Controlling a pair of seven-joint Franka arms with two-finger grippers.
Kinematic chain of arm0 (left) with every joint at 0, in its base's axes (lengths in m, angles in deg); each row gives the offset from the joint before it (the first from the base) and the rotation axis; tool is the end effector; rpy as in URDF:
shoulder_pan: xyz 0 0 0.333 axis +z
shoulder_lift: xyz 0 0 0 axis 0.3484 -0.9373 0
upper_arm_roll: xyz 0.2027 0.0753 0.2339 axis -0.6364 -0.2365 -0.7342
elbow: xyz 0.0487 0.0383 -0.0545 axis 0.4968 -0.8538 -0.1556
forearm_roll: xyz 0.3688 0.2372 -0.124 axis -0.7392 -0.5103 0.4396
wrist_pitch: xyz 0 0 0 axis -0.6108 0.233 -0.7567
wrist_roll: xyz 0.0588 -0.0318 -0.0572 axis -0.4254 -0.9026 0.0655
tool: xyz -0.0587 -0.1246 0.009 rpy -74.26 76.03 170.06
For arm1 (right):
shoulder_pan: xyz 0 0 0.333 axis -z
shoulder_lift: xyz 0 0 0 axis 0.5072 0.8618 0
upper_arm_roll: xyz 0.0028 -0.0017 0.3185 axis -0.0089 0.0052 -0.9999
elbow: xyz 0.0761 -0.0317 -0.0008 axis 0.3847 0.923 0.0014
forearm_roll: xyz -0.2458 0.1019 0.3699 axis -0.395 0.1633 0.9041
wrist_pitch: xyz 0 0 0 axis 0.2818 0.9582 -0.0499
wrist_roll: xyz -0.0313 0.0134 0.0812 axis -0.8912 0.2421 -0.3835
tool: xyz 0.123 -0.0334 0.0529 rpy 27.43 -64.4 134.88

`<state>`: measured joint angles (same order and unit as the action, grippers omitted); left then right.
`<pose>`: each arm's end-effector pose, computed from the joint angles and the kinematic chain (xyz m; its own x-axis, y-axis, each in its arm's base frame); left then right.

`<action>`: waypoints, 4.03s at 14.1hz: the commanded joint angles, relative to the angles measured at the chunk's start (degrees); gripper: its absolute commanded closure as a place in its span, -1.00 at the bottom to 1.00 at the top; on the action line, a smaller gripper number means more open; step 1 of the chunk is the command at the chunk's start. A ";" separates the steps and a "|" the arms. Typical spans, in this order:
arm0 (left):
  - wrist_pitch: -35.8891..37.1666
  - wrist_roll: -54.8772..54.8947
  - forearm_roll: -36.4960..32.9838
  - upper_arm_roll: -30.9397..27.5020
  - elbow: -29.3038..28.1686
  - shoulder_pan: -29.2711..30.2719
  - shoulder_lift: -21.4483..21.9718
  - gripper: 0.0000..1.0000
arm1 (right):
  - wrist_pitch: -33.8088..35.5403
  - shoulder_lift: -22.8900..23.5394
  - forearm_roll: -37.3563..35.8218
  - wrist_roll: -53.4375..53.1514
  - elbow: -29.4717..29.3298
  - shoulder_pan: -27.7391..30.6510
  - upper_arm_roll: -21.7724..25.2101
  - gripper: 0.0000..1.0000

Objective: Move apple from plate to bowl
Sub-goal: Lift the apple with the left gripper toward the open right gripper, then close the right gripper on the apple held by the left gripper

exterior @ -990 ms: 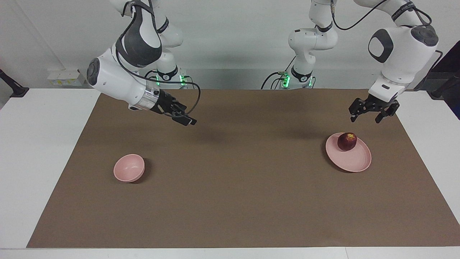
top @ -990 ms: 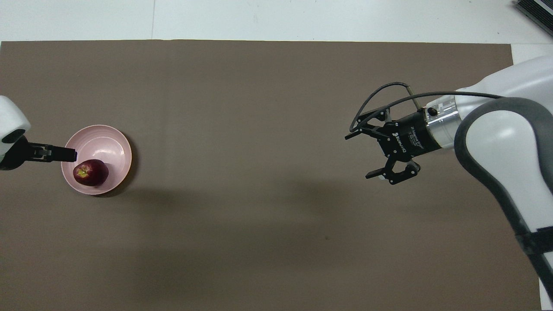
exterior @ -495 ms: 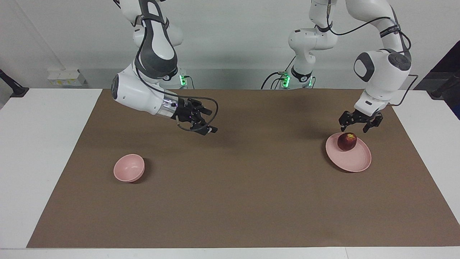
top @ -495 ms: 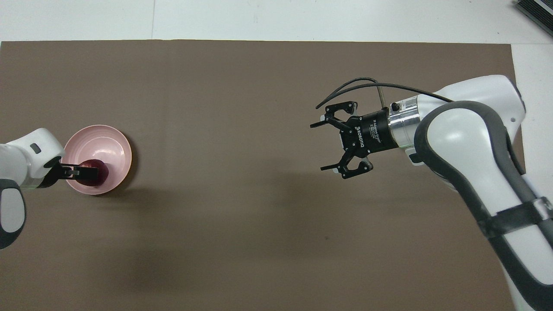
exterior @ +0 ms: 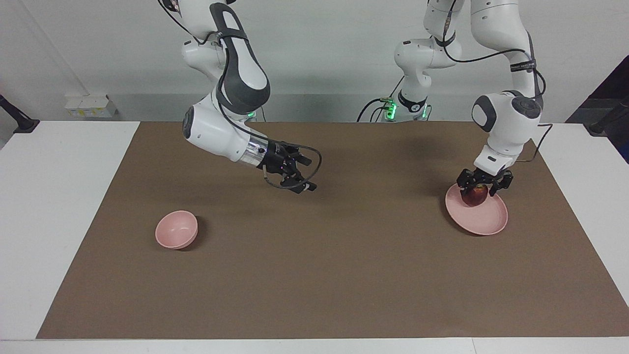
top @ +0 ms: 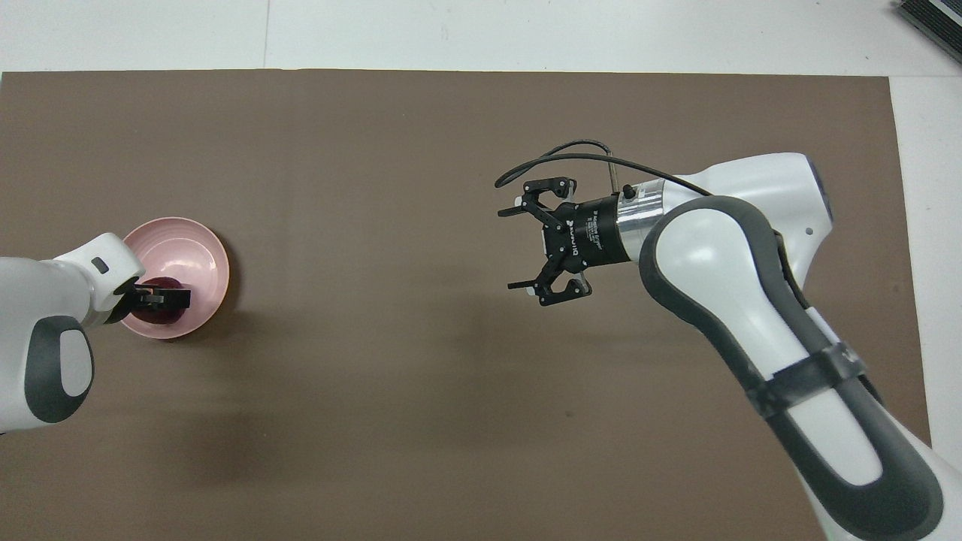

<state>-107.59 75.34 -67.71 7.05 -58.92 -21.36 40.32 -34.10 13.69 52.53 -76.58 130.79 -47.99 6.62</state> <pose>0.5722 0.0526 0.2604 0.9812 -0.1339 0.1392 -0.1295 -0.9908 -0.0399 0.6440 0.2829 0.3717 0.1587 -0.6211 -0.7675 -0.9873 -0.1032 -0.1207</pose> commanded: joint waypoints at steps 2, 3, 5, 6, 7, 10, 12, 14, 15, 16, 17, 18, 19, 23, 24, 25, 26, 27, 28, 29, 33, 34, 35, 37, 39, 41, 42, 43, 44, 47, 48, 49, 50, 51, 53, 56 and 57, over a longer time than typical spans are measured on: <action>0.39 0.98 0.68 0.31 -0.41 0.80 0.68 -0.04 | -6.61 2.77 4.63 0.00 -0.66 -4.10 0.01 -1.00; 2.05 1.07 0.68 0.31 -0.41 0.88 0.85 0.40 | -6.62 2.77 5.34 -0.18 -0.66 -4.20 0.01 -1.00; 3.90 1.16 0.68 0.31 -0.15 1.15 1.03 0.92 | -6.44 2.77 6.05 -0.18 -0.66 -4.11 0.01 -1.00; 4.00 0.46 0.68 0.39 0.20 1.06 0.77 0.96 | -6.18 2.77 6.75 -0.53 -0.58 -4.11 0.01 -1.00; 4.00 0.37 0.68 0.40 0.38 0.88 0.68 1.00 | -5.57 2.69 8.32 -0.79 -0.57 -4.02 0.01 -1.00; 4.61 0.28 0.68 0.48 2.21 0.53 0.68 1.00 | 0.04 2.16 11.93 0.25 -0.57 -2.88 0.01 -1.00; 10.99 0.36 0.77 0.66 5.98 0.18 1.38 1.00 | 4.00 1.90 13.26 2.36 -0.57 -1.91 0.01 -1.00; 17.42 0.36 2.69 1.27 9.41 0.01 1.73 1.00 | 5.60 1.81 13.26 3.60 -0.49 -1.65 0.01 -1.00; 19.36 0.36 6.01 1.36 11.17 0.00 1.82 1.00 | 5.60 1.72 13.26 3.60 -0.49 -1.65 0.01 -1.00; 21.12 0.36 10.04 1.36 12.58 -0.78 2.17 1.00 | 5.60 1.72 13.35 3.95 -0.49 -1.65 0.01 -1.00; 22.27 0.45 13.48 1.36 13.38 -1.22 2.43 1.00 | 5.51 1.72 13.52 3.95 -0.49 -1.65 0.01 -1.00; 22.54 0.45 16.47 1.62 13.47 -1.40 2.44 1.00 | 5.51 1.72 13.52 3.95 -0.49 -1.65 0.01 -1.00; 22.54 0.45 19.55 1.71 13.47 -2.36 2.44 1.00 | 5.51 1.72 13.52 3.95 -0.49 -1.65 0.01 -1.00; 22.63 0.63 34.13 3.90 13.39 -2.98 2.52 1.00 | 5.60 1.72 13.61 3.95 -0.57 -1.30 0.01 -1.00; 22.63 0.63 37.13 4.61 13.30 -2.98 2.52 1.00 | 5.51 1.72 13.61 3.95 -0.57 -1.38 0.01 -1.00; 22.54 0.63 40.37 5.14 13.21 -2.98 2.61 1.00 | 5.60 1.72 13.61 3.95 -0.57 -1.30 0.01 -1.00; 22.54 0.63 43.28 5.66 13.04 -2.98 2.61 1.00 | 5.60 1.72 13.61 3.95 -0.57 -1.30 0.01 -1.00; 22.54 0.54 46.79 6.36 12.95 -2.98 2.79 1.00 | 5.60 1.72 13.70 3.95 -0.57 -1.38 0.01 -1.00; 22.54 0.54 50.30 7.07 12.95 -2.98 2.88 1.00 | 5.51 1.72 13.70 3.95 -0.57 -1.38 0.01 -1.00; 22.54 0.54 52.51 7.77 12.77 -2.81 2.96 1.00 | 5.43 1.72 13.70 3.86 -0.49 -1.47 0.01 -1.00; 22.54 0.63 62.45 9.27 12.24 -2.90 3.40 1.00 | 3.32 1.37 13.61 3.34 0.22 -2.35 0.01 -1.00; 22.54 0.63 64.21 9.71 12.24 -2.81 3.58 1.00 | 1.92 1.37 13.53 3.34 0.39 -2.61 0.01 -1.00; 22.45 0.63 65.44 10.06 12.16 -2.81 3.67 1.00 | -0.09 1.45 13.44 3.16 0.39 -3.75 0.09 -1.00; 22.28 0.63 69.12 11.29 12.15 -2.81 3.67 1.00 | -5.36 1.54 13.35 1.76 0.30 -6.56 0.09 -1.00; 21.75 0.63 73.17 14.18 11.98 -2.46 4.02 1.00 | -6.79 1.98 13.17 1.84 0.30 -7.97 0.01 -1.00; 21.75 0.63 76.35 15.51 11.81 -2.46 4.11 1.00 | -9.60 2.77 13.17 1.84 -0.48 -10.08 0.01 -1.00; 21.66 0.63 76.53 16.03 11.63 -2.46 4.19 1.00 | -9.69 2.86 13.26 1.76 -1.01 -10.43 0.01 -1.00; 21.66 0.63 76.53 16.04 11.63 -2.63 4.19 1.00 | -9.78 2.86 13.35 1.75 -1.01 -11.05 0.01 -1.00; 21.49 0.63 76.70 16.30 11.54 -2.72 4.19 1.00 | -9.69 2.86 13.44 1.75 -1.01 -11.05 0.01 -1.00; 20.17 0.63 76.79 17.18 10.58 -3.07 4.37 1.00 | -9.69 3.04 15.44 2.10 -1.36 -11.05 0.01 -1.00; 20.34 0.63 76.79 17.18 10.05 -3.07 4.54 1.00 | -9.69 2.95 17.72 2.71 -1.45 -11.05 0.01 -1.00; 20.34 0.63 76.79 17.27 9.61 -3.07 4.98 1.00 | -9.52 2.95 18.87 3.07 -1.54 -10.96 0.01 -1.00; 20.17 0.45 76.79 17.44 9.17 -3.68 5.25 1.00 | -9.08 2.95 20.02 3.16 -1.54 -10.96 0.01 -1.00; 20.17 0.10 76.79 17.53 8.99 -3.77 5.42 1.00 | -9.08 2.95 20.81 3.25 -1.54 -10.88 0.01 -1.00; 19.99 -0.69 76.79 17.97 8.82 -4.21 5.60 1.00 | -9.34 2.78 23.18 3.60 -1.63 -11.05 0.01 -1.00; 19.99 -1.30 76.79 18.24 8.90 -4.21 5.60 1.00 | -9.69 2.16 23.72 6.66 -1.28 -11.32 0.01 0.42; 19.99 -1.39 76.79 18.24 8.99 -4.21 5.51 1.00 | -9.78 2.07 23.72 5.72 -1.54 -11.14 0.09 0.99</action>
<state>-87.31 74.96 8.09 25.42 -48.27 -24.67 43.91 -43.15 16.28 74.06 -72.86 129.61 -59.50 6.67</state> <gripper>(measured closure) 0.251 0.088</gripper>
